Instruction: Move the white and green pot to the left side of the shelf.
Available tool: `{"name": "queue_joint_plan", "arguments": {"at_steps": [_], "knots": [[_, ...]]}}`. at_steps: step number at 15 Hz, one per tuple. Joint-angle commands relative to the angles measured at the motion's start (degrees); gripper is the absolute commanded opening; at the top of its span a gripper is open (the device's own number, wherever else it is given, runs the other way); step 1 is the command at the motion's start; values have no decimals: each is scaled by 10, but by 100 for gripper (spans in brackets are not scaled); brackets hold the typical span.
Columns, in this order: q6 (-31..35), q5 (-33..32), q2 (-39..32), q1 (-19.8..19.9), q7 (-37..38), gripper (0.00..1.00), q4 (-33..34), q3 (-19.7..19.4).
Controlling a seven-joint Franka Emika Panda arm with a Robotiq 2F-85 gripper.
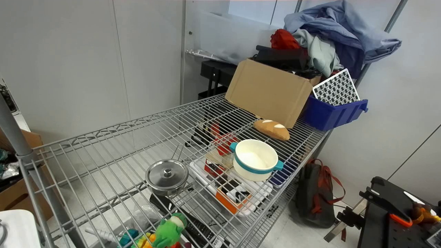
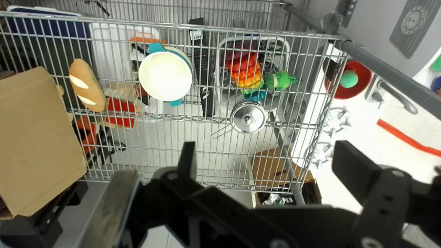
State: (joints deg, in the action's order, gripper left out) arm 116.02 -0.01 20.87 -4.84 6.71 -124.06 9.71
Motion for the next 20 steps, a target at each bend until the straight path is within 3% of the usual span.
{"name": "queue_joint_plan", "arguments": {"at_steps": [1, 4, 11, 20], "knots": [[2, -2, -7, -4, 1, 100, 2, -6], [23, -11, -41, 7, -3, 100, -4, -16], [149, -26, -199, 38, -15, 100, -26, -59], [209, -36, -355, 22, -1, 100, -8, -72]]}}
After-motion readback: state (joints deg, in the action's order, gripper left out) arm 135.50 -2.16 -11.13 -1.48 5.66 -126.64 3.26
